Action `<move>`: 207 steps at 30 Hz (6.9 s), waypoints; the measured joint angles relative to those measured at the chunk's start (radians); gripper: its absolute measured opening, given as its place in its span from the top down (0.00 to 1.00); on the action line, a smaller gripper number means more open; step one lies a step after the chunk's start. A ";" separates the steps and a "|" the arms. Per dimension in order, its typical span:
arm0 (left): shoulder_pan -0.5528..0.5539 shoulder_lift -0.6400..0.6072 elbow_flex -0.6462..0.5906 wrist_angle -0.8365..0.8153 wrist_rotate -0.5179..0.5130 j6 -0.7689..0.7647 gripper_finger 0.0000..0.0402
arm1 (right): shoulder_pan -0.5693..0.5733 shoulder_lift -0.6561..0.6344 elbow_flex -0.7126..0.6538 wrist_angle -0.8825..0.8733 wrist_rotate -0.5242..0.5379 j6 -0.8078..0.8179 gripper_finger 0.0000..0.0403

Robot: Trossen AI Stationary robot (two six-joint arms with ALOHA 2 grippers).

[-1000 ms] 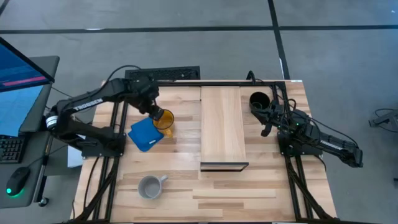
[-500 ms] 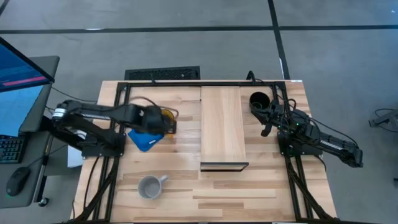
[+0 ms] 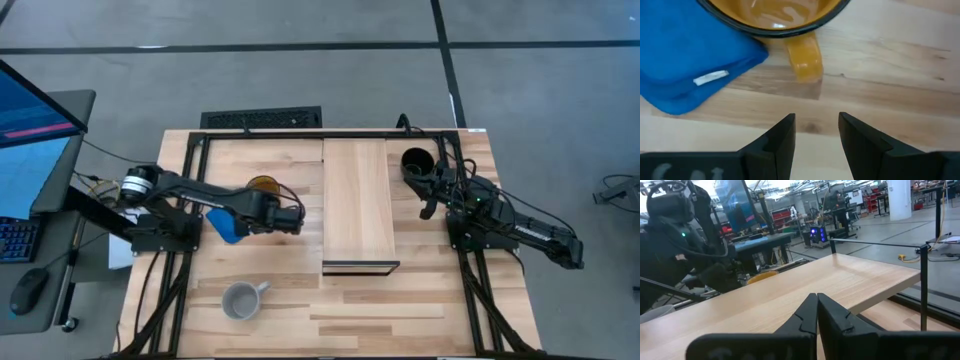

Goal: Stack small to large cups/mugs on shelf
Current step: Put the yellow mug on the shelf

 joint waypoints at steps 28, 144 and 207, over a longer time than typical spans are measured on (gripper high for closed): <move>0.092 0.028 -0.077 0.040 -0.010 -0.090 0.65 | 0.000 0.000 0.000 0.003 0.000 0.000 0.92; 0.113 0.029 0.033 0.181 -0.375 0.071 0.65 | 0.000 0.000 0.000 0.001 0.000 0.000 0.92; 0.147 0.144 -0.063 0.142 -0.303 -0.120 0.65 | 0.000 0.003 0.000 0.011 -0.006 0.001 0.92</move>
